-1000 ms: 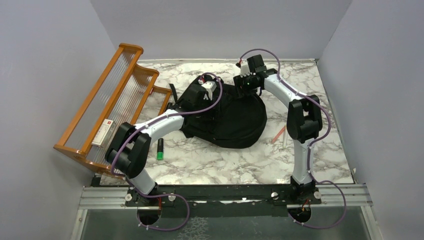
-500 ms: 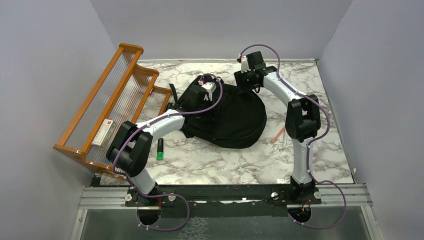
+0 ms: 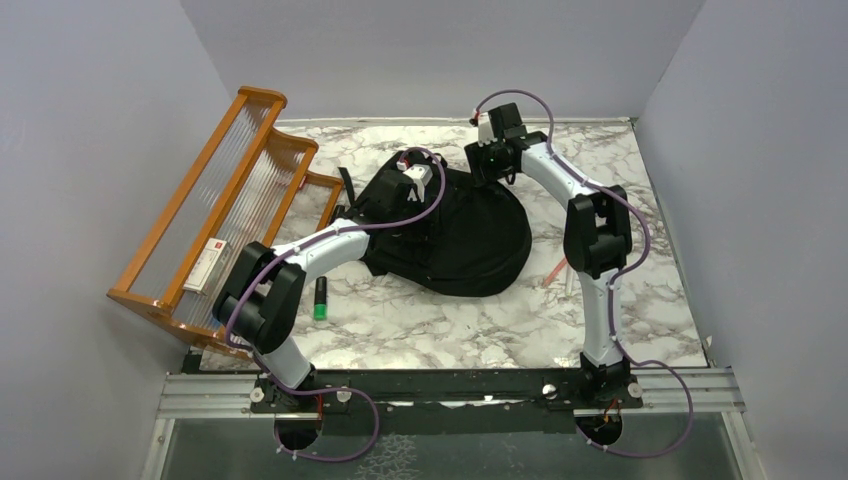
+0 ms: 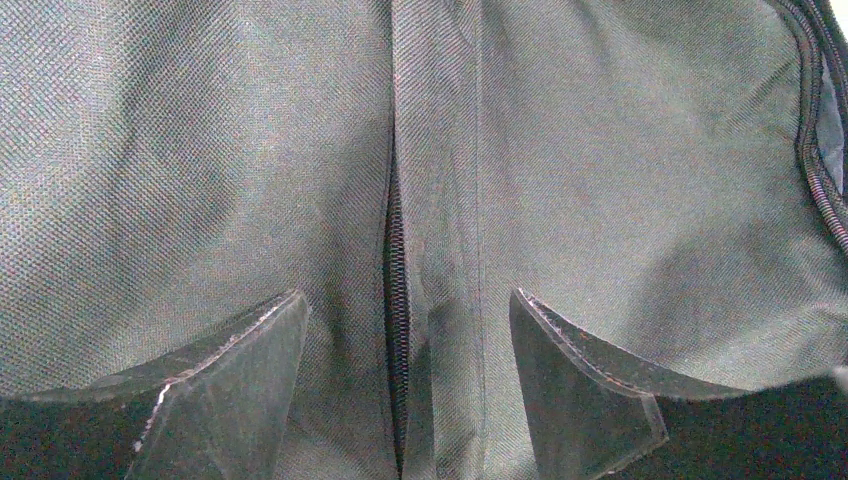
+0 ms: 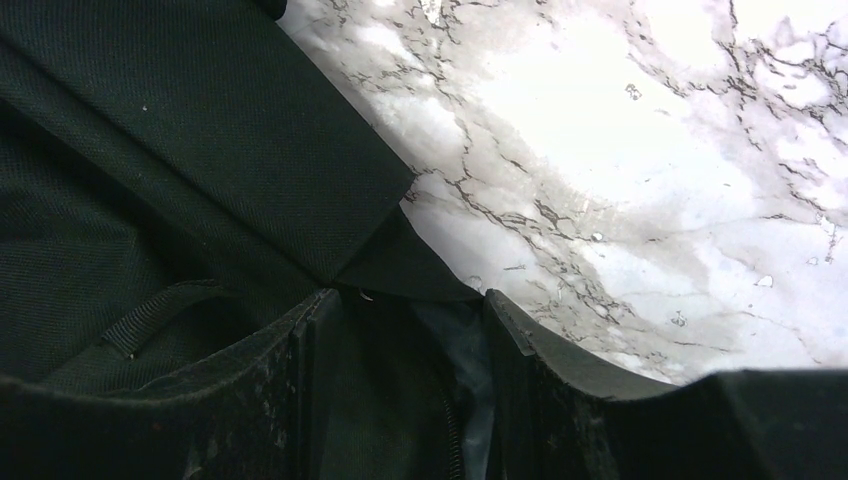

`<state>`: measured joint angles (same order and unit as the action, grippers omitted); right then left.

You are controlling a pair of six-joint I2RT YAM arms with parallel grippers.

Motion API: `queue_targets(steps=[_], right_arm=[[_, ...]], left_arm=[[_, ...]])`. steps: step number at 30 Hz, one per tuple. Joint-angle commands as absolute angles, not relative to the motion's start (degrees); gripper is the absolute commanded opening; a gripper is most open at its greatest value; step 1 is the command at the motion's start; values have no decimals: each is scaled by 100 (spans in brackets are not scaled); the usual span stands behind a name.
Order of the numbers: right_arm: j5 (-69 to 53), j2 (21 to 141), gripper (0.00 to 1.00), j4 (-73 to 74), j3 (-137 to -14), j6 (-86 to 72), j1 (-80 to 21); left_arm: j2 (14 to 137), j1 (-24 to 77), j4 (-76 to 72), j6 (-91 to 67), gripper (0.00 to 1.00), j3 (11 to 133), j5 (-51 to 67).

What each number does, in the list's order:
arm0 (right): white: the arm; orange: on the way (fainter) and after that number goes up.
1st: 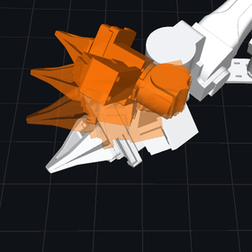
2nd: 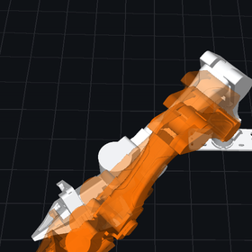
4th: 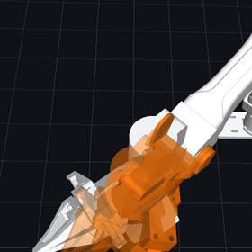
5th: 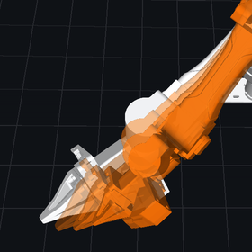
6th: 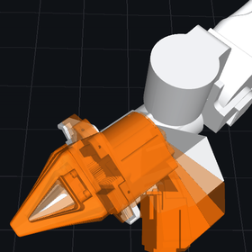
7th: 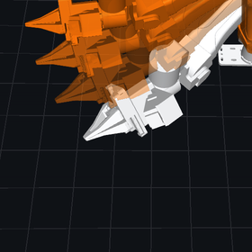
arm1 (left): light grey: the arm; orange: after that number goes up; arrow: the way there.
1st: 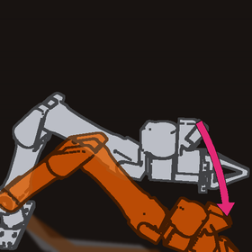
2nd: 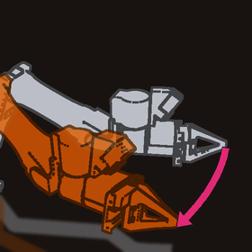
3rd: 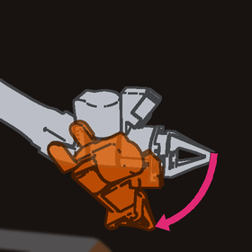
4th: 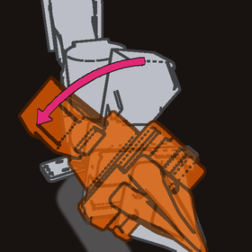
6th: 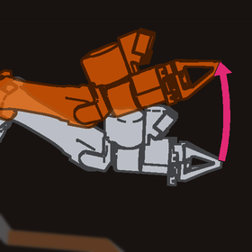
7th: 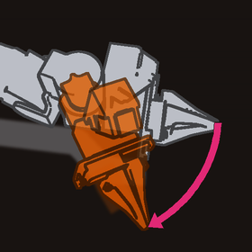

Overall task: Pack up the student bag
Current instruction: Adjust the student bag at the center of the board.

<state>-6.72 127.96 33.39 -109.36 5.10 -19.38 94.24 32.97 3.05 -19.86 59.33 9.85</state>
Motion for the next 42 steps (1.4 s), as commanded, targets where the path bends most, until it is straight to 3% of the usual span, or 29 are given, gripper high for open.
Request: queue_targets(steps=[1, 10, 17, 23, 29, 42], right_arm=[[-686, 12692, 59, 3297, -10712, 581, -1913], [-1169, 12278, 58, 3222, -10302, 598, -1910], [-647, 12302, 59, 3168, -10225, 606, -1909], [-328, 12573, 59, 3205, -10543, 684, -1915], [-761, 12934, 58, 3385, -10965, 755, -1913], [-1398, 13223, 33, 3612, -11225, 617, -1881]], left_arm=[[9507, 3296, 255, -1925, 74, 5897, 942], [9543, 3292, 247, -1938, 74, 5907, 984], [9562, 3289, 229, -1952, 74, 5897, 1026], [9556, 3296, 246, -1934, 74, 5915, 1028], [9521, 3294, 248, -1942, 74, 5880, 1019], [9422, 3295, 229, -1960, 74, 5767, 984]])
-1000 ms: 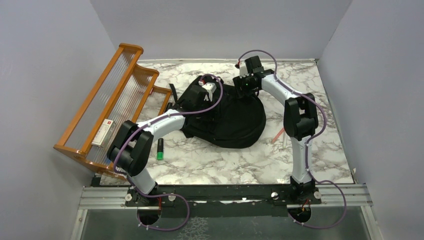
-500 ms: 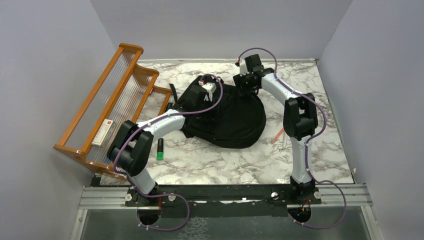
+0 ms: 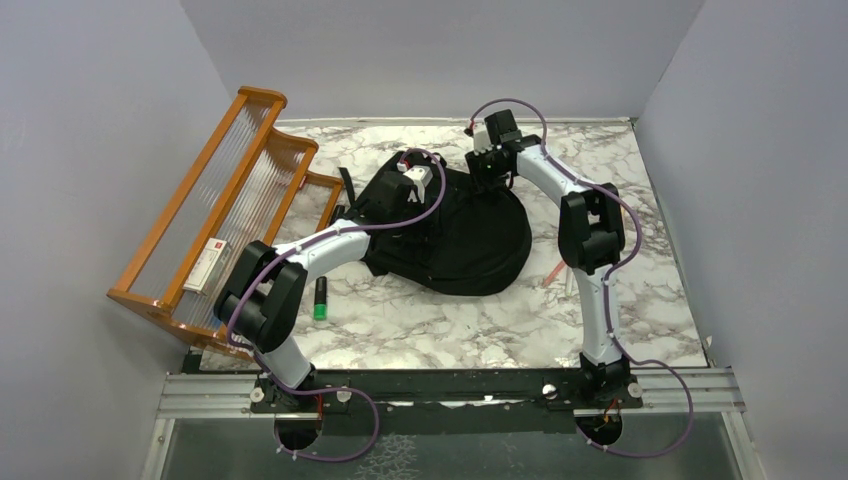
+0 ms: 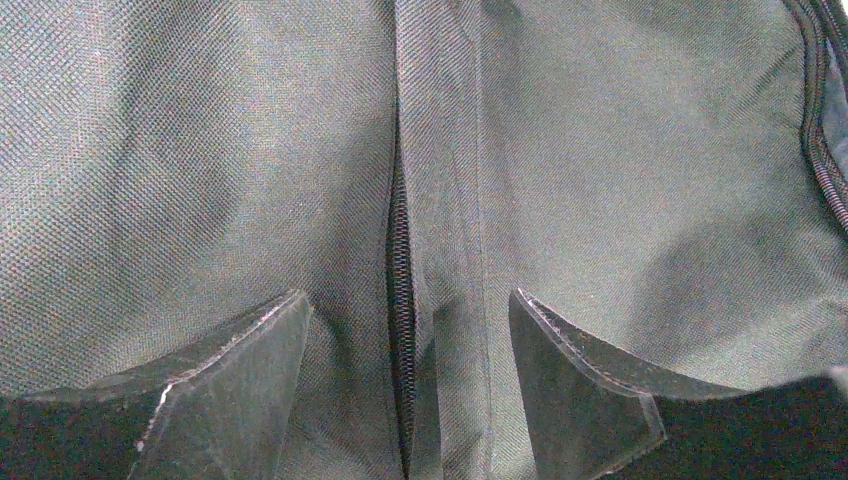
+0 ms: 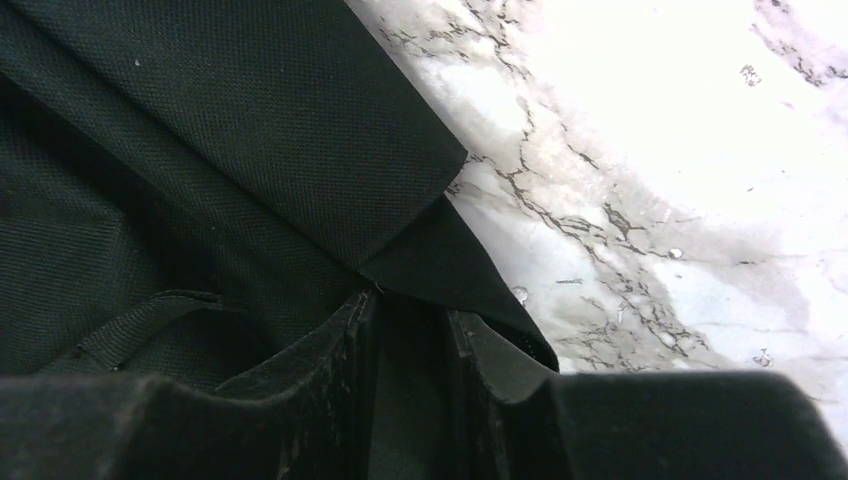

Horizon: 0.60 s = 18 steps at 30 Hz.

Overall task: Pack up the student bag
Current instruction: Adjust the student bag at the center of the board.

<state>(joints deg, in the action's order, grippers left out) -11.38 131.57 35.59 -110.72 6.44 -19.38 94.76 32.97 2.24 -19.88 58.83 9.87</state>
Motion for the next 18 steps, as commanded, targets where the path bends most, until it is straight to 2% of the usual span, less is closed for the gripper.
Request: queue_targets(steps=[1, 4, 9, 14, 18], right_arm=[[-1373, 13186, 33, 3574, -11205, 603, -1881], [-1200, 12974, 29, 3434, -11114, 594, -1881], [-911, 12598, 12, 3198, -10979, 622, -1879], [-706, 12376, 2, 3177, -10974, 649, -1881], [-598, 12277, 1, 3231, -10959, 667, -1881]], left_arm=[[9423, 3292, 229, -1960, 74, 5766, 978], [9413, 3291, 229, -1964, 74, 5758, 975], [9405, 3295, 220, -1977, 74, 5731, 984], [9387, 3295, 203, -2020, 74, 5696, 981], [9395, 3295, 191, -2031, 74, 5704, 993]])
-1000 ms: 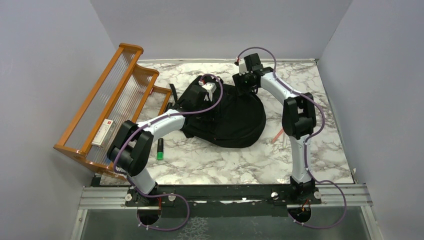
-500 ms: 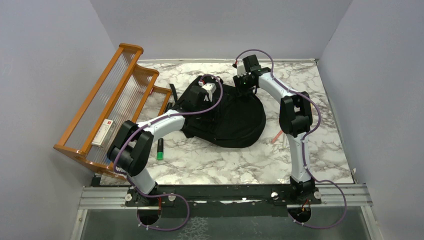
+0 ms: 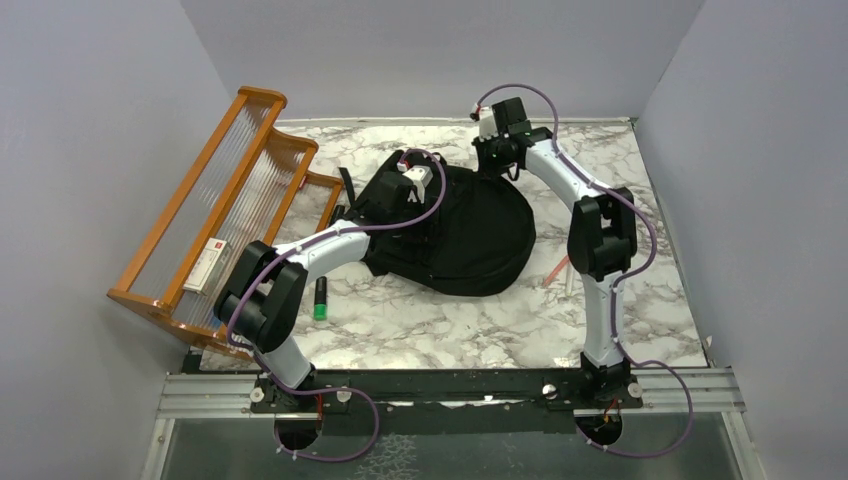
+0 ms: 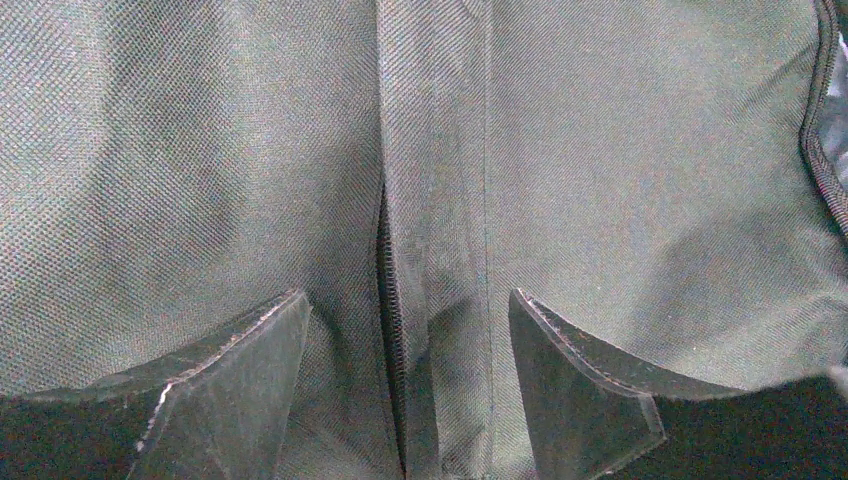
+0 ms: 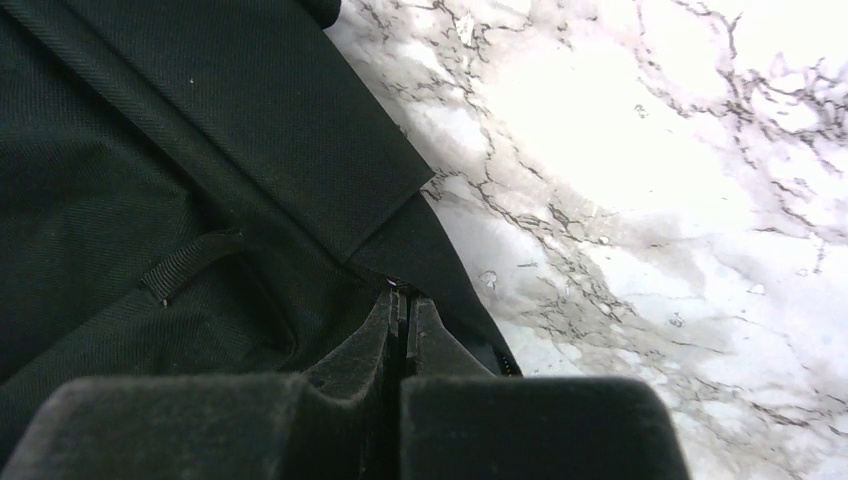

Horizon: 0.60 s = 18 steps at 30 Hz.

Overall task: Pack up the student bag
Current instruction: Adjust the student bag at the center of the board.

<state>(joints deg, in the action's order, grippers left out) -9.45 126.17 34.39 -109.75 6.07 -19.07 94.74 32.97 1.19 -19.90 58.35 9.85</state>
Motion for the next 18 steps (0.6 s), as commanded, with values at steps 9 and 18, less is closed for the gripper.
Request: queue_targets(steps=[9, 18], right_arm=[[325, 11982, 2, 3420, -10706, 752, -1880], [948, 11710, 3, 3618, -10270, 541, -1881]], left_arm=[[9460, 3294, 202, -2070, 73, 5713, 873], [9537, 3232, 287, -2121, 43, 5733, 643]])
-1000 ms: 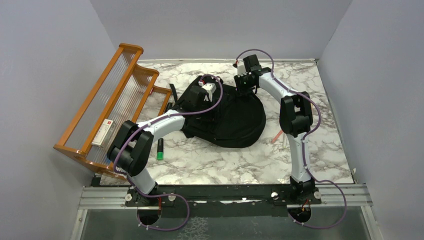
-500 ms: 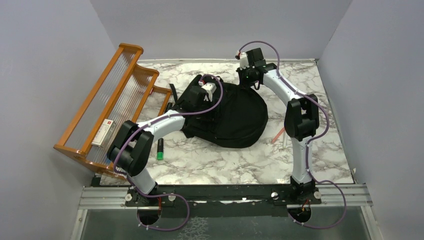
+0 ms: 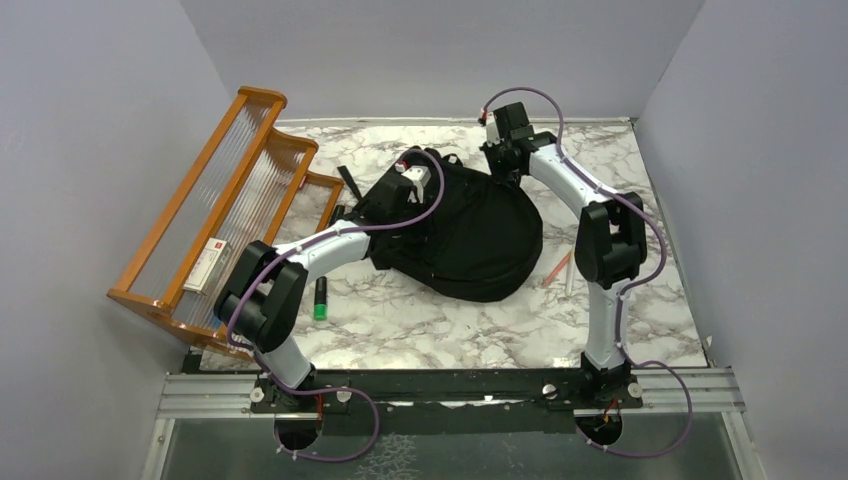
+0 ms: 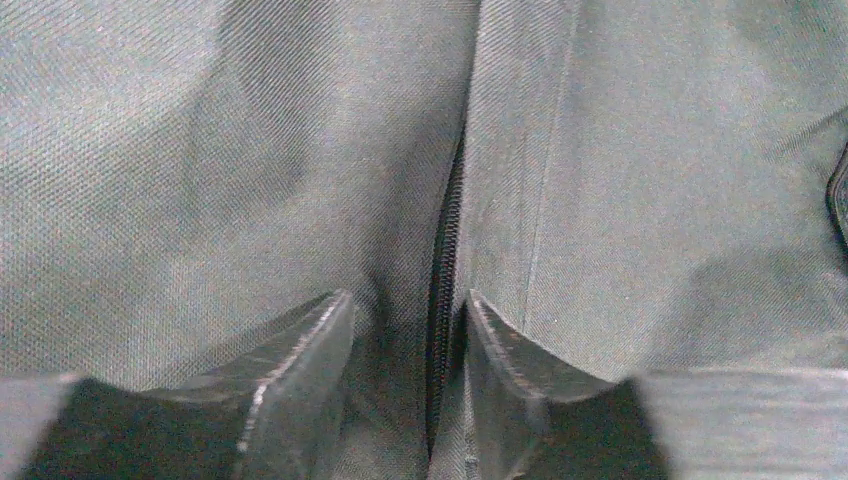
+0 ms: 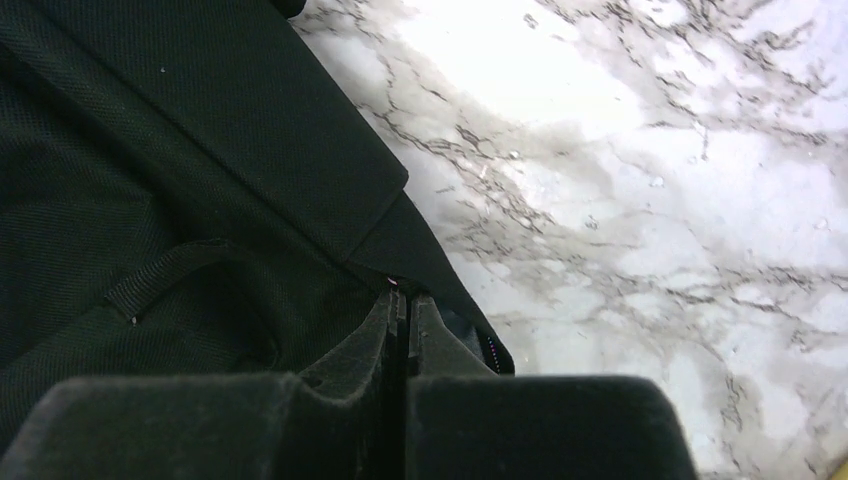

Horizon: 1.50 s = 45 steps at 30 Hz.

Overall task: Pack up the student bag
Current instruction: Adjust the student bag at the center of the board.

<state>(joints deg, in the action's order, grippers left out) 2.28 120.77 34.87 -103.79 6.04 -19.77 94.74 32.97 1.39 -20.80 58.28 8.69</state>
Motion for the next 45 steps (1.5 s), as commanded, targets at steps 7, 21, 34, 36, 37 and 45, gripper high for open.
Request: queue_targets(steps=[7, 21, 34, 36, 37, 45], right_arm=[[180, 11308, 0, 3871, -9791, -126, -1881], [-1038, 10042, 1, 3721, -7960, -1031, -1881], [-555, 9671, 6, 3164, -7251, -1304, -1880], [-662, 9644, 8, 3113, -7266, -1329, -1881], [-694, 9620, 10, 3089, -7264, -1361, -1880], [-890, 9636, 22, 3079, -7327, -1478, -1880]], left_arm=[[9997, 3085, 492, -1725, 21, 6164, 861], [11179, 2294, 1419, -897, 0, 8367, 49], [10688, 2209, 799, -905, 0, 7472, 663], [10627, 2207, 755, -905, 0, 7388, 735], [10600, 2214, 722, -905, 0, 7351, 766], [10563, 2215, 597, -944, 1, 7238, 905]])
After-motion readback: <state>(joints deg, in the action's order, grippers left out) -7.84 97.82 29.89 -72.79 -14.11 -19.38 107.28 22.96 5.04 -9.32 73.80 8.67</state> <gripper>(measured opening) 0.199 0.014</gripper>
